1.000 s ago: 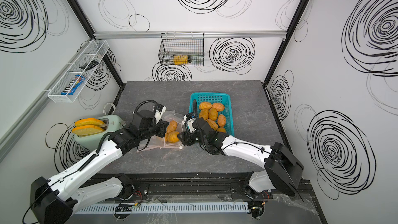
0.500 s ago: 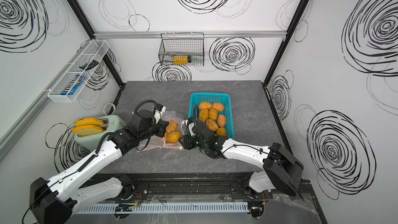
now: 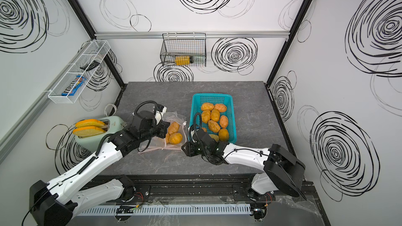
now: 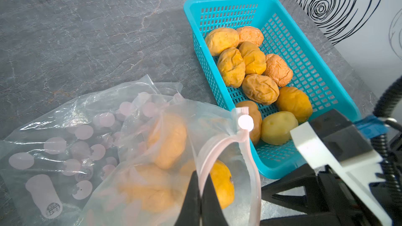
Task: Put the potatoes into a zipper bag and zip it
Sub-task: Adjust the zipper food storage bag in the zipper food storage bag.
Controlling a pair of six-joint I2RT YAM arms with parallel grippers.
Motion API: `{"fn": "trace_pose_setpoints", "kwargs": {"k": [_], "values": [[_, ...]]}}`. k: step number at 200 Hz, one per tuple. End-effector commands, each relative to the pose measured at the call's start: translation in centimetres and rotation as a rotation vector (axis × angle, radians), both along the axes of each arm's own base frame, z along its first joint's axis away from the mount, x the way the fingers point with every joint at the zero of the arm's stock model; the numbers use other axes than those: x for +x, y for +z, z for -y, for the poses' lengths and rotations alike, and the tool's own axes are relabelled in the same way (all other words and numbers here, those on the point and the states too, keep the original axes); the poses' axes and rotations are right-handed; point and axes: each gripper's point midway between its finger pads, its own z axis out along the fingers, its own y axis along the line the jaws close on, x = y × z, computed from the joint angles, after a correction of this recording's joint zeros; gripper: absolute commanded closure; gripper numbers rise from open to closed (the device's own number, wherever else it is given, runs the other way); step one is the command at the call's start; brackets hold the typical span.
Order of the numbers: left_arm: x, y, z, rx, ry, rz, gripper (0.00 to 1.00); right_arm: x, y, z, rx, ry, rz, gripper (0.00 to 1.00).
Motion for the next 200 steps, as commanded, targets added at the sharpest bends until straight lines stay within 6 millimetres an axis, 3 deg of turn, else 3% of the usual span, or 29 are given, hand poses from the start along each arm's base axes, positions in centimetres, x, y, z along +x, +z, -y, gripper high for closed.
{"fn": "trace_pose_setpoints", "kwargs": {"k": [1, 50, 82, 145, 176, 200], "values": [[0.4, 1.2, -0.1, -0.022, 0.004, 0.043, 1.0, 0.7, 0.6, -0.9, 0.036, -0.025, 0.009, 0.55], [0.4, 1.3, -0.1, -0.024, 0.004, 0.046, 1.0, 1.2, 1.2, -1.8, 0.054, -0.028, 0.009, 0.56], [0.3, 1.3, -0.1, -0.023, 0.006, 0.047, 1.0, 2.0, 2.8, -1.7, 0.097, -0.063, 0.037, 0.54], [0.3, 1.4, 0.0, -0.025, 0.001, 0.05, 1.0, 2.1, 0.3, -2.2, 0.052, -0.053, -0.017, 0.55], [0.3, 1.4, -0.1, -0.024, 0.001, 0.05, 1.0, 2.3, 0.5, -3.1, 0.054, -0.016, 0.0, 0.73], [0.3, 1.5, -0.2, -0.024, 0.005, 0.057, 1.0, 3.1, 4.4, -4.3, 0.061, 0.066, 0.077, 0.93]]}}
